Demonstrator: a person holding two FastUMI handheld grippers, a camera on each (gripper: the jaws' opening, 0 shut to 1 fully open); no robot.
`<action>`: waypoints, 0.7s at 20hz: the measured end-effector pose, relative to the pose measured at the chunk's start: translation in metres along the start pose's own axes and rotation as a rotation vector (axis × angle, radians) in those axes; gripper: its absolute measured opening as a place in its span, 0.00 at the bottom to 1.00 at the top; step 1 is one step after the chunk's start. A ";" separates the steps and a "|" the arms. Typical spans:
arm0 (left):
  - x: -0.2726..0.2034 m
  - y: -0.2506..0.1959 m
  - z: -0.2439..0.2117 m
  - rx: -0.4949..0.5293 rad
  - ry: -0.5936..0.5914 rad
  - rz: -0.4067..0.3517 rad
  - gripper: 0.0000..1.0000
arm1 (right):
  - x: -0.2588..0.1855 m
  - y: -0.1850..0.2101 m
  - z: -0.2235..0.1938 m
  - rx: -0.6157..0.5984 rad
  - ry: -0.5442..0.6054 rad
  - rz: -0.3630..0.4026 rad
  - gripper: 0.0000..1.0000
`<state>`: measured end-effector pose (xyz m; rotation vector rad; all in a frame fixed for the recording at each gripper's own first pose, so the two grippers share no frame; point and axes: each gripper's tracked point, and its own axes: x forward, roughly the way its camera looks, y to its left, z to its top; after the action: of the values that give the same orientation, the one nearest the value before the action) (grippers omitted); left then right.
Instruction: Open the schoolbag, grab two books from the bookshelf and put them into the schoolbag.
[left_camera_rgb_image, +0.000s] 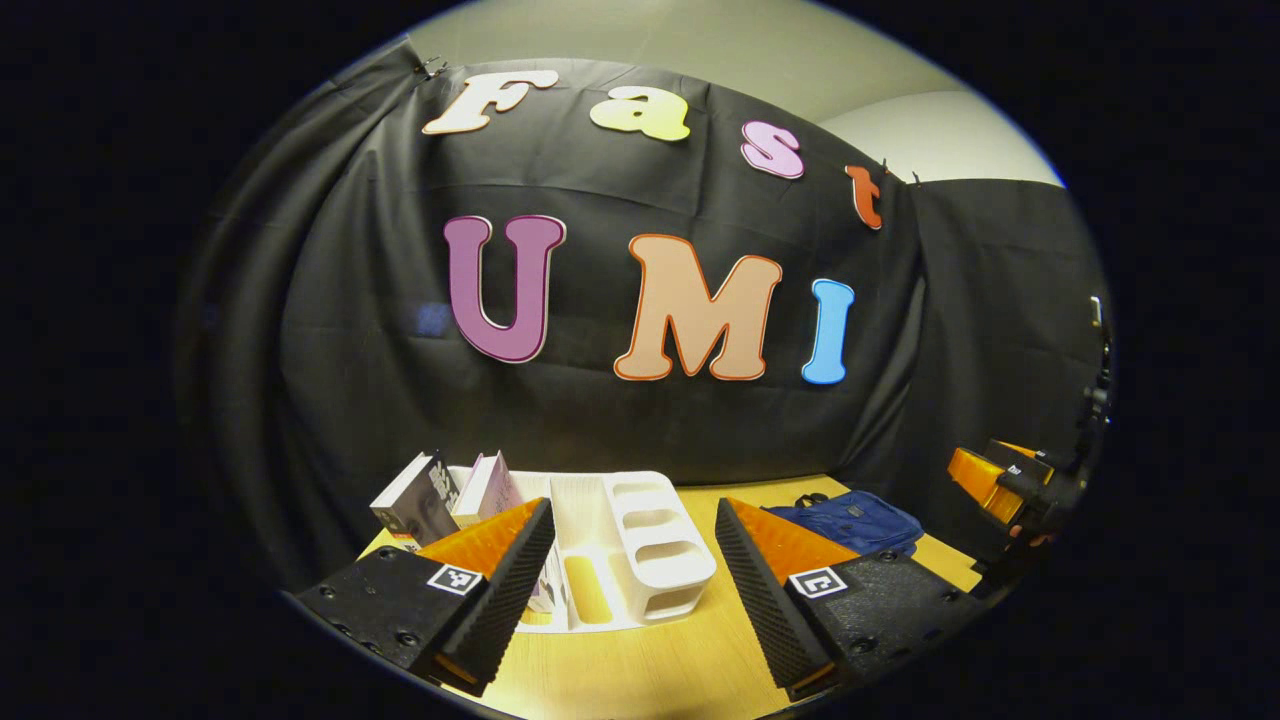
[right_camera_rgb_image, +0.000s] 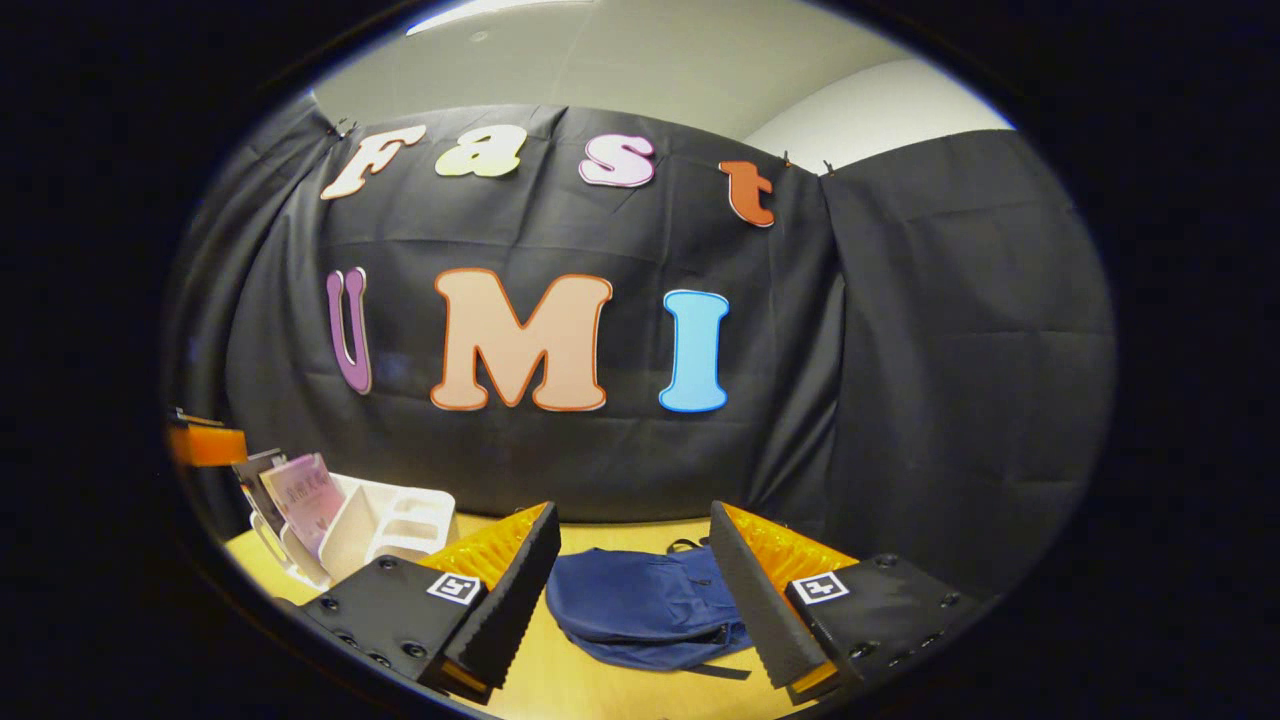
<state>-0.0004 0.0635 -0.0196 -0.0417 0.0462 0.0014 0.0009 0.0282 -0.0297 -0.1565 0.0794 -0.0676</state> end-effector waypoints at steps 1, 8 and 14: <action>0.002 0.001 -0.001 0.000 0.000 0.009 0.95 | 0.003 -0.003 -0.009 -0.031 0.016 0.000 0.96; 0.019 0.011 0.006 -0.005 -0.010 0.119 0.95 | 0.030 -0.026 -0.091 -0.252 0.130 -0.007 0.94; 0.032 0.028 0.001 0.005 0.000 0.245 0.95 | 0.049 -0.043 -0.155 -0.485 0.192 -0.009 0.98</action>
<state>0.0316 0.0918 -0.0217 -0.0312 0.0509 0.2459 0.0342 -0.0409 -0.1787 -0.6348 0.2870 -0.0718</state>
